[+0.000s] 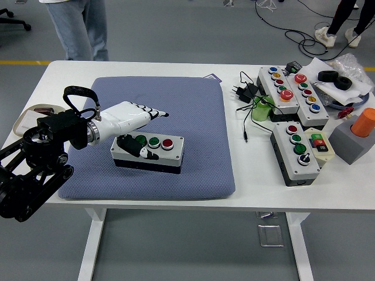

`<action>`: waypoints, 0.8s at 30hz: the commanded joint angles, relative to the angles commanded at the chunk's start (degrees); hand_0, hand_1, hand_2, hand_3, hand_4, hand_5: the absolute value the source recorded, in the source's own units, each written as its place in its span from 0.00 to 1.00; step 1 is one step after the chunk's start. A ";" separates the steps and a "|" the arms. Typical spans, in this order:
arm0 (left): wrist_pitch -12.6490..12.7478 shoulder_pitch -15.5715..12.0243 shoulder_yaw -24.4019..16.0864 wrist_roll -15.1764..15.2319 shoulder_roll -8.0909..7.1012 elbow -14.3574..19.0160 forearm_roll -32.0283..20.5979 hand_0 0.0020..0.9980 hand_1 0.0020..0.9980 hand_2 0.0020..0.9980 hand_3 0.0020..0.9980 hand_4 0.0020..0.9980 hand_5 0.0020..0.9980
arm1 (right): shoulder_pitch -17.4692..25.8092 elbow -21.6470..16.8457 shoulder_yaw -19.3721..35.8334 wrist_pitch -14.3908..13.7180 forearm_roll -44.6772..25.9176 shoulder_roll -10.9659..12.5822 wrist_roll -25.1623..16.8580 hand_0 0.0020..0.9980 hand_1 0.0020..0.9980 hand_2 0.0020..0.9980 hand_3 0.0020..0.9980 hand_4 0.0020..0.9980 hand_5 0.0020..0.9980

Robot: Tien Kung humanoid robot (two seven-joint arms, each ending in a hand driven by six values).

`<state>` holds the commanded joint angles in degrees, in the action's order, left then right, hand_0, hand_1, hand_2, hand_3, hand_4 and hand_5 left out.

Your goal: Pick up the button,place it on the desk,press the button,press the button

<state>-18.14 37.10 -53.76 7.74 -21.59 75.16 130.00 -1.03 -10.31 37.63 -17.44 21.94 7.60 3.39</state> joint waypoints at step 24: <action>-18.84 -3.93 -6.60 -7.15 -2.09 17.49 0.00 0.10 0.00 0.03 0.88 0.49 0.00 | 0.26 0.00 0.39 -0.05 0.56 -0.14 0.58 0.63 0.54 0.58 0.59 0.27 0.04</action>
<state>-36.98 33.17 -60.36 0.58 -23.68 92.65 130.00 -0.77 -10.31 38.02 -17.48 22.50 7.46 3.97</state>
